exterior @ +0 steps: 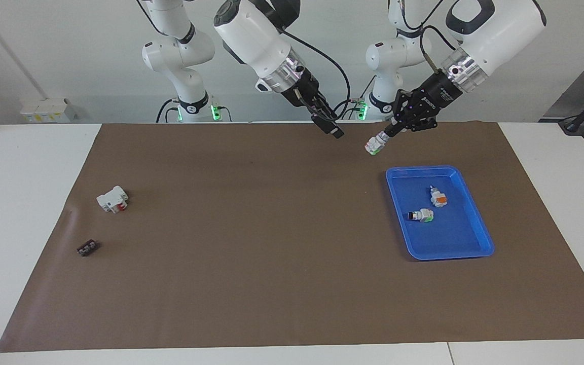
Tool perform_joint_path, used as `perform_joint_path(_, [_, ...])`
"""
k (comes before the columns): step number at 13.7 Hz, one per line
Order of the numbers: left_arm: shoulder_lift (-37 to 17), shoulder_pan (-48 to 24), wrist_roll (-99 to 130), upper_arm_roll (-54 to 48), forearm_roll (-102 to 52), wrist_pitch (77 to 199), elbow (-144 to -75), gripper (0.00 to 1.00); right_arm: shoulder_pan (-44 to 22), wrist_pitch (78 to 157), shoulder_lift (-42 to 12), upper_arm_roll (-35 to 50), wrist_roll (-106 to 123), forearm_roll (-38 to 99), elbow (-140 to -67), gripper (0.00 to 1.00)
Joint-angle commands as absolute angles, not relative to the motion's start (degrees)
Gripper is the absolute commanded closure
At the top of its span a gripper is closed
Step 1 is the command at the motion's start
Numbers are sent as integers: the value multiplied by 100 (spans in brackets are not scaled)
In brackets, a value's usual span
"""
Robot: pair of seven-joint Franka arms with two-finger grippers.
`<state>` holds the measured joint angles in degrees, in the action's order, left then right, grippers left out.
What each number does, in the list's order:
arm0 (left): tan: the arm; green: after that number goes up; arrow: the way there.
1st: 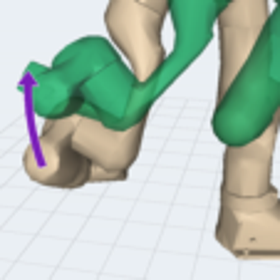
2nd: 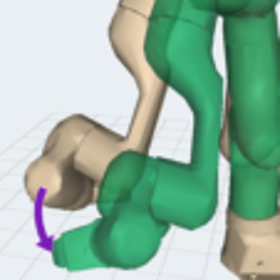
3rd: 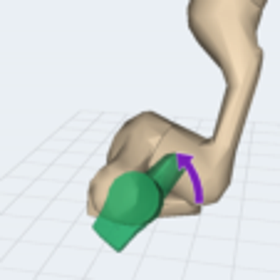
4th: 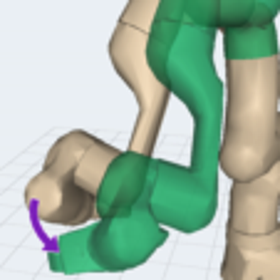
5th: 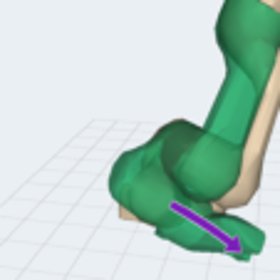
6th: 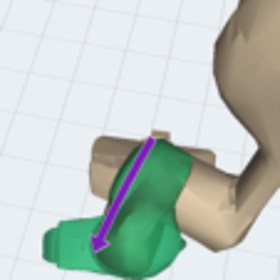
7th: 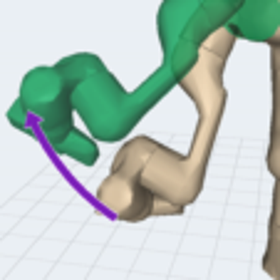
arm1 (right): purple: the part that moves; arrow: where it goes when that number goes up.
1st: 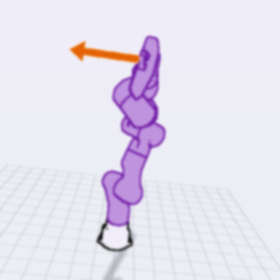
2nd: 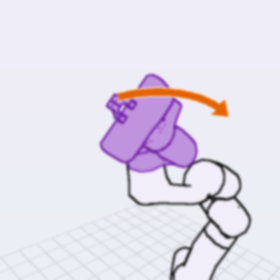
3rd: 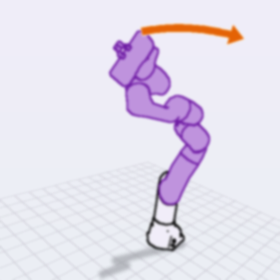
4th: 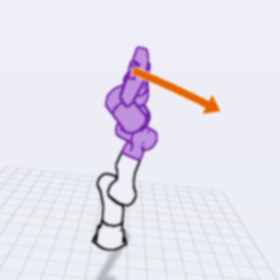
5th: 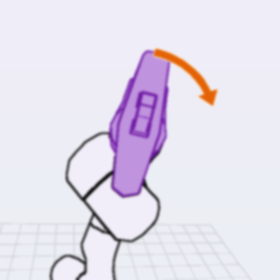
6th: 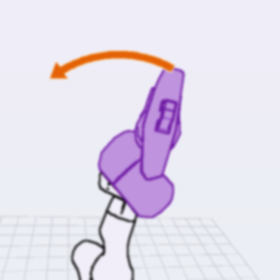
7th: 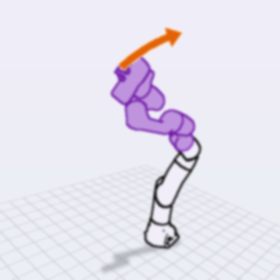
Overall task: Turn and place switch with both arms
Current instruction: 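Pull the switch away with the left gripper while the right gripper opens, then lower the switch into the blue tray and open the left gripper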
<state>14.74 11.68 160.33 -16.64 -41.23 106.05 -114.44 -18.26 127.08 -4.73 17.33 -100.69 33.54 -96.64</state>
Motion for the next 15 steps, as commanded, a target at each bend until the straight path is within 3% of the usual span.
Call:
perform_joint_path(1, [1635,1002,17297,-1854,-3544,10889,-11496,100,-1714,12455,-291,1749,-9495,2990,-9817,0])
perform_joint_path(6, [1696,668,16598,-1951,-2199,11259,-11724,100,-1074,11857,-35,1740,-7519,1639,-9817,0])
perform_joint_path(9, [1889,852,15202,-1934,-1979,11609,-12171,100,-678,11672,-9,1740,-6218,854,-9809,0])
perform_joint_path(15, [1925,1475,11275,-1934,-1863,12173,-13007,100,298,11102,9,1723,-2871,835,-9800,0])
